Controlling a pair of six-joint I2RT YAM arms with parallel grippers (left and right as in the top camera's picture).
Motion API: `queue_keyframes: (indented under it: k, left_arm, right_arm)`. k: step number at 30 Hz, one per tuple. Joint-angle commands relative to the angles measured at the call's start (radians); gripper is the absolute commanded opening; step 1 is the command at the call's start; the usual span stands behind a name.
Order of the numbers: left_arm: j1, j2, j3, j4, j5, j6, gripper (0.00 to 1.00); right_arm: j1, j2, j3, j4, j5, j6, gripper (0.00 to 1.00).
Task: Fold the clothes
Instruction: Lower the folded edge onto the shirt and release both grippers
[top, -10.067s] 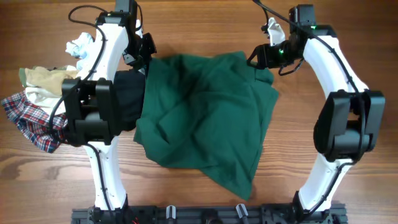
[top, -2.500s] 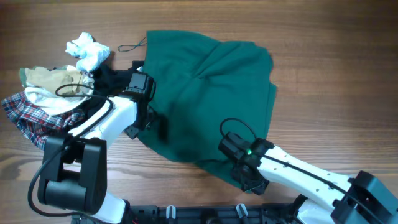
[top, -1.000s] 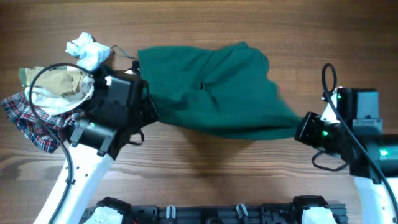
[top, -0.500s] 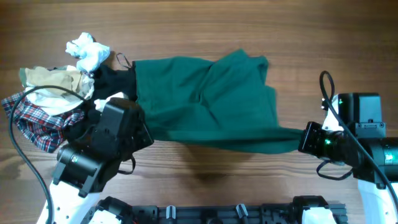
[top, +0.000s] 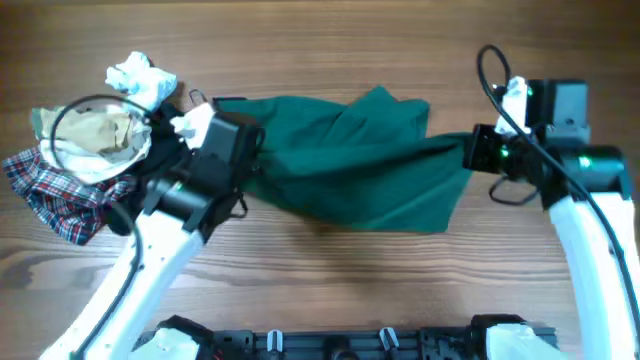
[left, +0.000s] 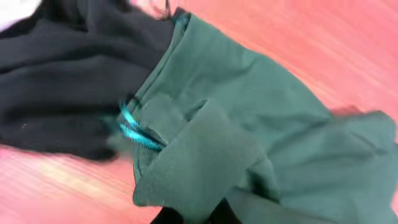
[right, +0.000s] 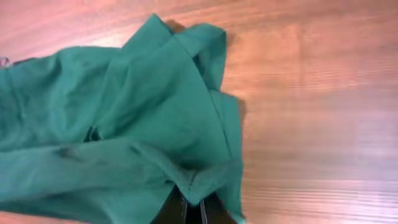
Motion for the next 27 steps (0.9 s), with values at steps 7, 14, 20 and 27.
queue_keyframes:
  k: [7, 14, 20, 27]
  left_arm:
    - [0.039, 0.33, 0.011, 0.408, -0.201, 0.001, 0.04]
    - [0.132, 0.474, 0.011, 0.728, -0.2, 0.001, 0.04]
    - [0.133, 0.577, 0.011, 0.856, -0.194, 0.001, 0.11]
    - [0.133, 0.599, 0.011, 0.916, -0.193, 0.022, 0.97]
  right_arm:
    - [-0.005, 0.258, 0.015, 0.307, -0.04, -0.053, 0.04]
    - [0.019, 0.402, 0.015, 0.507, -0.043, -0.059, 0.04]
    - [0.046, 0.526, 0.015, 0.593, -0.042, -0.058, 0.04]
    - [0.046, 0.533, 0.015, 0.683, -0.035, -0.059, 0.97]
